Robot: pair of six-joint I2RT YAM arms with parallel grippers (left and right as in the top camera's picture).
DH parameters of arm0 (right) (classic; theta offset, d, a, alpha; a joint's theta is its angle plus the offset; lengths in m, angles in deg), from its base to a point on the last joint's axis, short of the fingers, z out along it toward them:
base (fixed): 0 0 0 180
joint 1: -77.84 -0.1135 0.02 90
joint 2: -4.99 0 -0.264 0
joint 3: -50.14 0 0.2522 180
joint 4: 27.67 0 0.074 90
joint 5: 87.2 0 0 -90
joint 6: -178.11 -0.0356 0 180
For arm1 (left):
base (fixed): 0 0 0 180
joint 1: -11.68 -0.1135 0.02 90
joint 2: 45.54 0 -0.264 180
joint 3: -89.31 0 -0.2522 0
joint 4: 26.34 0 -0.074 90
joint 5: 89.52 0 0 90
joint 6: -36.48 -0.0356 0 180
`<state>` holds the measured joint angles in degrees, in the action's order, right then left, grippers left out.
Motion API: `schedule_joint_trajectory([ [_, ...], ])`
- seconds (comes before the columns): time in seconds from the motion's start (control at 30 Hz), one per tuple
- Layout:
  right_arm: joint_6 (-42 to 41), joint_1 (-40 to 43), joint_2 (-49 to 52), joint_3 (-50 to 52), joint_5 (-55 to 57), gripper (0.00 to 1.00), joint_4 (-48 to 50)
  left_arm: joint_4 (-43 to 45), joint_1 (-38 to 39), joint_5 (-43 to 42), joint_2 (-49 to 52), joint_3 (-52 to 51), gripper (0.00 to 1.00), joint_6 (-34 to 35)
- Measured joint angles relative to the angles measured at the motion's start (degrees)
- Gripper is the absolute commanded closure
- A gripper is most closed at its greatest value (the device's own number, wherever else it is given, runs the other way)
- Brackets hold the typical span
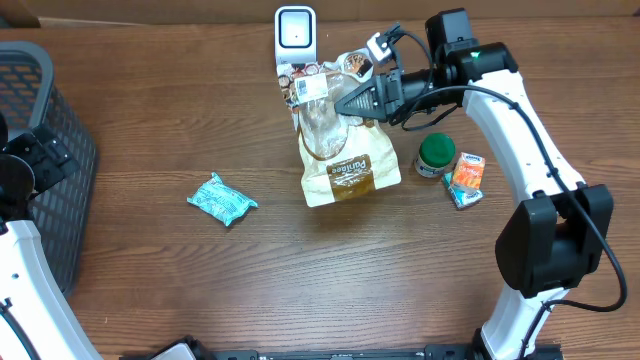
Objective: Scan the item barcode
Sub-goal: 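Hold the snack bag in front of the scanner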
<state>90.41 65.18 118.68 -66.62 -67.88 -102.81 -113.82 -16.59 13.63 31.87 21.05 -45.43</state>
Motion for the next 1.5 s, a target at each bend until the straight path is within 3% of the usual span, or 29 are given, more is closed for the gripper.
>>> schedule_joint_trajectory([
  [0.17,-6.64,-4.85,0.02,-4.96,15.43,0.96,-3.58,0.0,0.0,0.0,0.0,0.0,0.0,0.0],
  [0.4,-12.39,-12.68,-0.09,-27.47,50.36,0.96,-5.86,0.0,0.0,0.02,0.0,0.0,0.0,0.0],
  [0.53,-9.62,-18.64,-1.38,-31.67,75.76,0.96,2.01,0.0,0.0,0.0,0.0,0.0,0.01,0.0],
  [0.67,-0.72,-22.88,0.5,-31.63,93.72,0.96,13.11,0.0,0.0,0.0,0.02,0.0,0.0,0.0],
  [0.83,9.64,-23.28,8.55,-31.61,103.08,0.96,20.87,0.02,0.0,0.0,0.02,0.0,0.01,0.0],
  [0.97,19.15,-22.69,18.27,-31.34,109.79,0.88,28.61,-0.02,0.0,0.0,0.02,0.0,0.0,0.0],
  [1.2,34.82,-22.58,28.92,-29.97,115.27,0.9,42.07,0.0,0.0,0.0,0.02,0.0,0.0,0.0],
  [1.5,40.83,-22.56,30.36,-29.94,116.39,0.94,45.42,0.02,0.0,0.0,0.02,0.0,0.01,0.0],
])
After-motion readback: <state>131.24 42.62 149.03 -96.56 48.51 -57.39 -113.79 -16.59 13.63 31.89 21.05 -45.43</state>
